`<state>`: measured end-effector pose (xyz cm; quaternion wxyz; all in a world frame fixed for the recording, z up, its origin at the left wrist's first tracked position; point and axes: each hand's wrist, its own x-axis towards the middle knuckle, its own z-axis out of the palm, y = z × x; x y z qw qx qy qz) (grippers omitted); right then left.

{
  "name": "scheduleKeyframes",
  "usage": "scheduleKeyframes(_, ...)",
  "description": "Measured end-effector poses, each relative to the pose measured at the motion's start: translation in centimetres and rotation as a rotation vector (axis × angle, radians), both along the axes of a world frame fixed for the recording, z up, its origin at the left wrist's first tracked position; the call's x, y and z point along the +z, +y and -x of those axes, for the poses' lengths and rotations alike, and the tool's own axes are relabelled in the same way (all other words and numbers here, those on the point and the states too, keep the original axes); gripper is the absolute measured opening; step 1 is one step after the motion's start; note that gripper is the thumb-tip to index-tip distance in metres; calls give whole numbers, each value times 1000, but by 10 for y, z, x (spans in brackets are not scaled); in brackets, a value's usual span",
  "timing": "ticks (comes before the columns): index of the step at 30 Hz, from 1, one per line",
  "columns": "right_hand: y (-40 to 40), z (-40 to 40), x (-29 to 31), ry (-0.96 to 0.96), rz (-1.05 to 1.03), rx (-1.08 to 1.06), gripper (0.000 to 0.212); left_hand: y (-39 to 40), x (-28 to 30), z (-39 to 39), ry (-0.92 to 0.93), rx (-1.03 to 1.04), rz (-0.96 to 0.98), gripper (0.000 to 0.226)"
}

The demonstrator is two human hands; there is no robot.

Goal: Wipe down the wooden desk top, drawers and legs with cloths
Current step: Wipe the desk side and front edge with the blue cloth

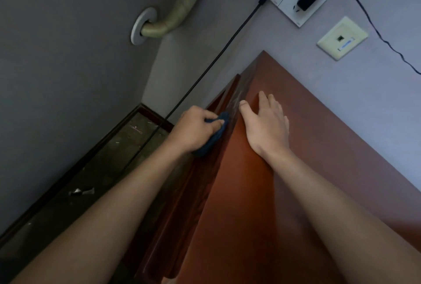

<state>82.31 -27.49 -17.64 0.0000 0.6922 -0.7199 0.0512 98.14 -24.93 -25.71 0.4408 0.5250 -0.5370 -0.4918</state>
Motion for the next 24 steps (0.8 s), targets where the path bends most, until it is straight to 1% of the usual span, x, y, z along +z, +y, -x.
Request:
scheduleKeyframes(2,1,-1,1,-5,-3,2,77,-27,-5,6,-36,15,-90,36)
scheduleKeyframes(5,2,-2,3,-13,-4,6,77,-33,-2,5,-68,-16,-136,27)
scheduleKeyframes(7,2,-1,3,-11,-5,3,78,-6,6,-1,2,-37,-106,24)
scheduleKeyframes(9,1,-1,2,-9,-4,1,78,31,16,-8,87,-51,-27,19)
scheduleKeyframes(11,1,0,0,-4,-1,-1,78,54,23,-12,135,-50,51,16)
scheduleKeyframes(13,1,0,-1,-7,1,-2,78,45,23,-9,187,-38,4,17)
scheduleKeyframes(14,1,0,-1,-9,1,-2,78,32,23,-6,180,-24,-34,18)
scheduleKeyframes(19,1,0,0,-8,3,-4,79,-49,8,18,55,65,-188,23)
scheduleKeyframes(21,1,1,1,-14,4,0,79,-54,6,19,15,60,-197,25)
scheduleKeyframes(24,1,1,1,-24,-3,-4,78,-19,6,6,84,11,-139,25)
